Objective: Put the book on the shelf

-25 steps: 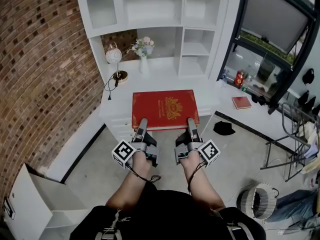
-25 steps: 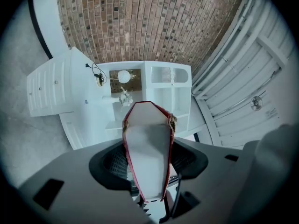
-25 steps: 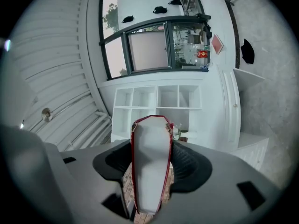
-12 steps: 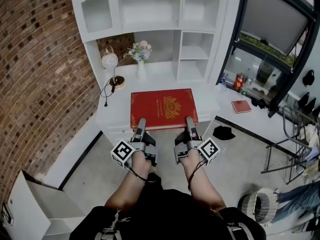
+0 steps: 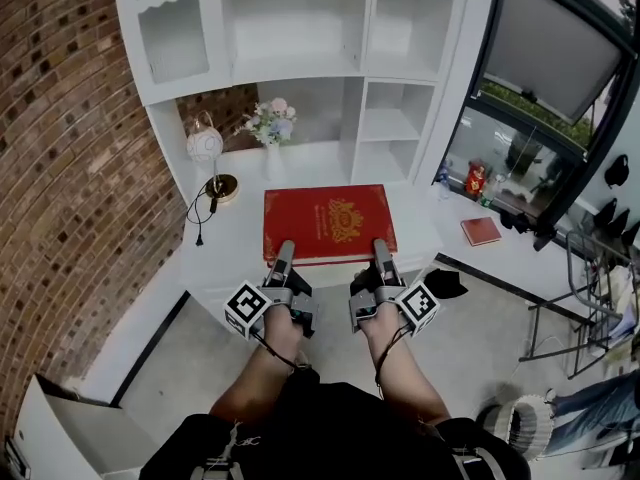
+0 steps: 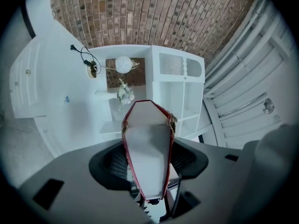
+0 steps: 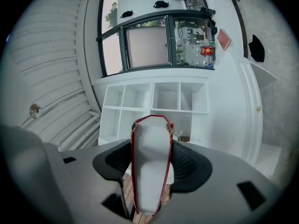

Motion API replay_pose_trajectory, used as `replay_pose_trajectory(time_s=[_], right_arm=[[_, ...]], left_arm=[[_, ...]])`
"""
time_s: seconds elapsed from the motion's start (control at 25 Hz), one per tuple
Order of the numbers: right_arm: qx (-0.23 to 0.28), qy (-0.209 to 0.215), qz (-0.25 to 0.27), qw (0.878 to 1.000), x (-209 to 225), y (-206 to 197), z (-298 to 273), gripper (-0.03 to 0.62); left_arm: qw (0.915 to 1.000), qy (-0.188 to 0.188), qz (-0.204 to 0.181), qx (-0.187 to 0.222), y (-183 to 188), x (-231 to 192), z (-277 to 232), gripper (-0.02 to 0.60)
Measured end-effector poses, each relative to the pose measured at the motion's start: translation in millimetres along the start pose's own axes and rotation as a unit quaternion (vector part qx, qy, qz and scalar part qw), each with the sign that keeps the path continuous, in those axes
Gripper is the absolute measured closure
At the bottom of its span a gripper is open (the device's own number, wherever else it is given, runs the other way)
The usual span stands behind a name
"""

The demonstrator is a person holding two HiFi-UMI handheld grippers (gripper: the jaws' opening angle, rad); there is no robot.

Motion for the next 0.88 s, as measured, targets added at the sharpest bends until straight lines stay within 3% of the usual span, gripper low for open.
replay_pose_trajectory(time_s=[0.52, 0.88], right_arm=[[0.005, 0.002, 0.004, 1.000, 25.4, -37.1, -175.6, 0.332], [0.001, -0.007, 0.012, 1.000, 40.4, -60.5, -248.4, 0.329]], left_arm=[[1.0000, -0.007, 0.004, -0.003, 82.5, -27.4, -161.3, 0.330], [0.9999, -0.011, 0.001, -0.005, 124.6, -43.9, -229.5, 0.330]])
Point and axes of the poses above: the fingertips, and each gripper's own axes: z backward along the fingers, x to its right, y out of its top, the point moved 4 cm from there along z, backward along the fingers, and after that the axes turned 9 degrees about x, right-handed, at the moved point
